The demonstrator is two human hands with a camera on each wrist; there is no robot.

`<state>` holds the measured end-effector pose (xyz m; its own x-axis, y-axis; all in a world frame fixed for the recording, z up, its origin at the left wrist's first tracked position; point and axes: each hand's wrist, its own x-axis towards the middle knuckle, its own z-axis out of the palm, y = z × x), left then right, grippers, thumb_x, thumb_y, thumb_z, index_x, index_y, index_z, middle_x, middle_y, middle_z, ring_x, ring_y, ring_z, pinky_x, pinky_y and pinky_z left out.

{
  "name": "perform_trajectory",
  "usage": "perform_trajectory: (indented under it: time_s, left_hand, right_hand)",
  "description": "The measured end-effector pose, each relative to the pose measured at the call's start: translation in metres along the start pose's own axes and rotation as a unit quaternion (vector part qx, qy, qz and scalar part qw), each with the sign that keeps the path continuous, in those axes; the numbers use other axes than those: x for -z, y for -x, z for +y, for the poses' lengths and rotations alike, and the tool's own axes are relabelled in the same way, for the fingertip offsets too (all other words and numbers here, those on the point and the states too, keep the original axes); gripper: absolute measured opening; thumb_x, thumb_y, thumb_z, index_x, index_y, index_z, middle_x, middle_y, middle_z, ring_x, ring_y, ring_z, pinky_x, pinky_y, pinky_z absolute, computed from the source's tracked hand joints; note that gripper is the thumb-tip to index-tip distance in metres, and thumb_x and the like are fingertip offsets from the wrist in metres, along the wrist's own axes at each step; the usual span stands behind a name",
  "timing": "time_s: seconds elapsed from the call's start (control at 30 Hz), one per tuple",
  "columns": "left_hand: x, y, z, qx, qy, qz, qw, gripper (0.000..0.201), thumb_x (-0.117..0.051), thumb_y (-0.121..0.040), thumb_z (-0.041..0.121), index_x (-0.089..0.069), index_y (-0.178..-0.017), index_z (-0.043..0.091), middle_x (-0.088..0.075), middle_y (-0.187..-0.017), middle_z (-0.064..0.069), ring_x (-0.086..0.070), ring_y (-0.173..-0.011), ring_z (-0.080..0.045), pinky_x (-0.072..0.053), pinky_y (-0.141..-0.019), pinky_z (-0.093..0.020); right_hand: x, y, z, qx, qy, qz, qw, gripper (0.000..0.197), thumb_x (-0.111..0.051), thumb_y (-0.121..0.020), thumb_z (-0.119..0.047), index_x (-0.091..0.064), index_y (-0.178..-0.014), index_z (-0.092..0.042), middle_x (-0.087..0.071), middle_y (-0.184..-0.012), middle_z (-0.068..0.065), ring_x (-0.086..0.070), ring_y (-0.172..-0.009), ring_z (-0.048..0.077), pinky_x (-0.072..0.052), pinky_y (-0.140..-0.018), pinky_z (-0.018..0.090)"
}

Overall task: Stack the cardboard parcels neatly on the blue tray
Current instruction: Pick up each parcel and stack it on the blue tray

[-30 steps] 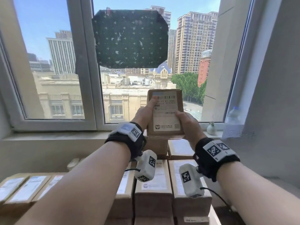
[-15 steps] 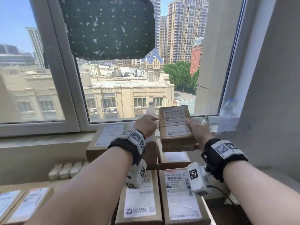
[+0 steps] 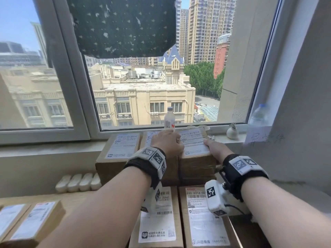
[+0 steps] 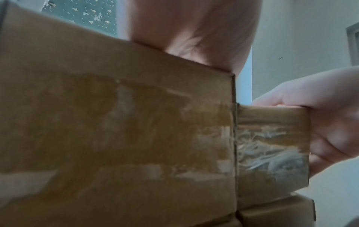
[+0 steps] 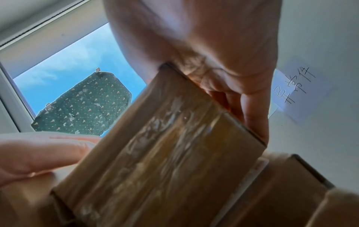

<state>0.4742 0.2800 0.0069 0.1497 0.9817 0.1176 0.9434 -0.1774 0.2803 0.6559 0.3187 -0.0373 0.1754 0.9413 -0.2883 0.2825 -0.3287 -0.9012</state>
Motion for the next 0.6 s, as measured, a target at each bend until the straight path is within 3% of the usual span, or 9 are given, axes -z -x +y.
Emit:
perform_trajectory:
  time_s: [0.43,0.6]
  left_hand:
    - [-0.004,-0.001,-0.003,0.001,-0.005,-0.009,1.0,0.041,-0.046,-0.098,0.036,-0.056,-0.135,0.023,-0.032,-0.158,0.001,-0.028,-0.145,-0.02,-0.02,-0.12,-0.049]
    - [-0.001,-0.001,-0.001,0.007,0.017,-0.017,1.0,0.039,-0.041,-0.101,0.033,-0.054,-0.136,0.022,-0.04,-0.152,0.0,-0.037,-0.139,-0.02,-0.028,-0.116,-0.051]
  right_hand:
    - [0.0,0.024,-0.011,0.021,0.162,0.03,0.986,0.05,-0.034,-0.104,-0.034,-0.05,-0.134,0.002,-0.054,-0.139,0.02,-0.052,-0.127,0.033,-0.04,-0.11,0.042]
    - [-0.004,0.041,-0.017,0.07,0.256,0.063,0.962,0.041,-0.037,-0.103,-0.024,-0.052,-0.135,-0.003,-0.055,-0.137,0.019,-0.052,-0.126,0.033,-0.043,-0.102,0.036]
